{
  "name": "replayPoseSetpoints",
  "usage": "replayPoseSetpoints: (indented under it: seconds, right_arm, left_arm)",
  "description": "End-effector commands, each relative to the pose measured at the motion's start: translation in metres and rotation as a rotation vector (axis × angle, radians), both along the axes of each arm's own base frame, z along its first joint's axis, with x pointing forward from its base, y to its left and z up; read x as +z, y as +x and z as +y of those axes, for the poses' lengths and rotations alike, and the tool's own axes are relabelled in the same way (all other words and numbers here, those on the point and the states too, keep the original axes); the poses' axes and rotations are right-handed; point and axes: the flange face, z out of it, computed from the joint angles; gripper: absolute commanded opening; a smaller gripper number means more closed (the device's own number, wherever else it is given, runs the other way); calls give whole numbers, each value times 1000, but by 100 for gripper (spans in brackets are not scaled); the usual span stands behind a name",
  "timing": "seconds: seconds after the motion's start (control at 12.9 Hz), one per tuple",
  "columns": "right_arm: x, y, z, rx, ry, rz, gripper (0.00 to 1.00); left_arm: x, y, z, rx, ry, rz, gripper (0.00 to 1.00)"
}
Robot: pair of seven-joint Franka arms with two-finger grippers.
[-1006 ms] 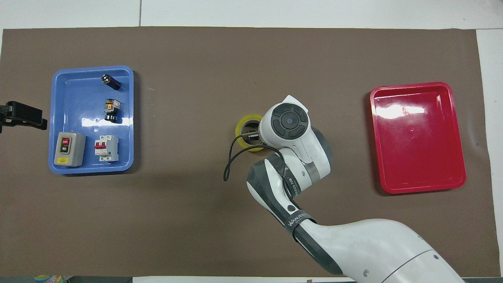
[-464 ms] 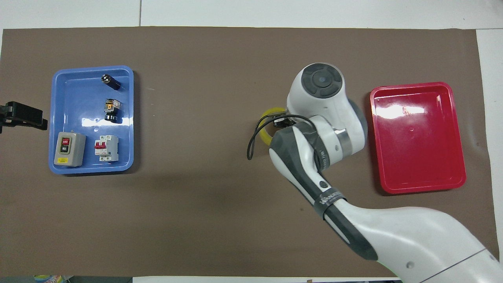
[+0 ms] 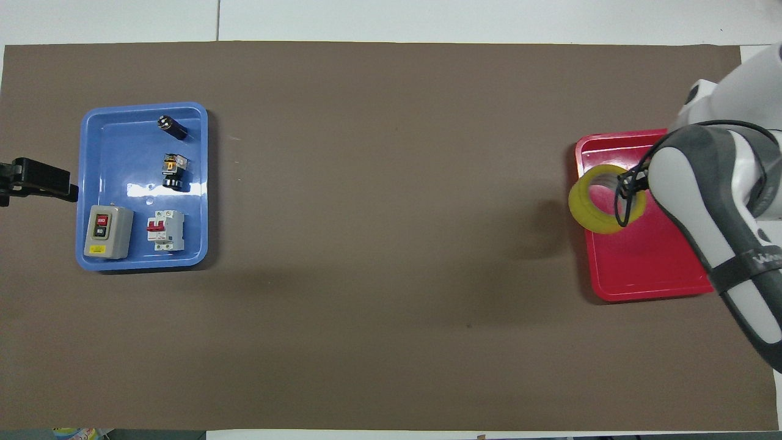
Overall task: Place and move tape with both arms
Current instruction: 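Carry the tape with the right gripper and lower it into the red tray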
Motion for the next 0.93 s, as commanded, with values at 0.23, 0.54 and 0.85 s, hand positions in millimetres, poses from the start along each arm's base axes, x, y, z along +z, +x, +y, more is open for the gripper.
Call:
replayPoseSetpoints:
  seconds: [0.23, 0.54, 0.85]
  right_arm:
    - [-48, -49, -98, 127, -16, -99, 0]
    - [-69, -61, -107, 104, -29, -160, 0]
    - [-76, -53, -107, 85, -37, -207, 0]
  left_arm:
    - [3, -6, 3, -14, -11, -3, 100]
    - [2, -7, -1, -23, -11, 0, 100]
    - [3, -7, 0, -22, -11, -2, 100]
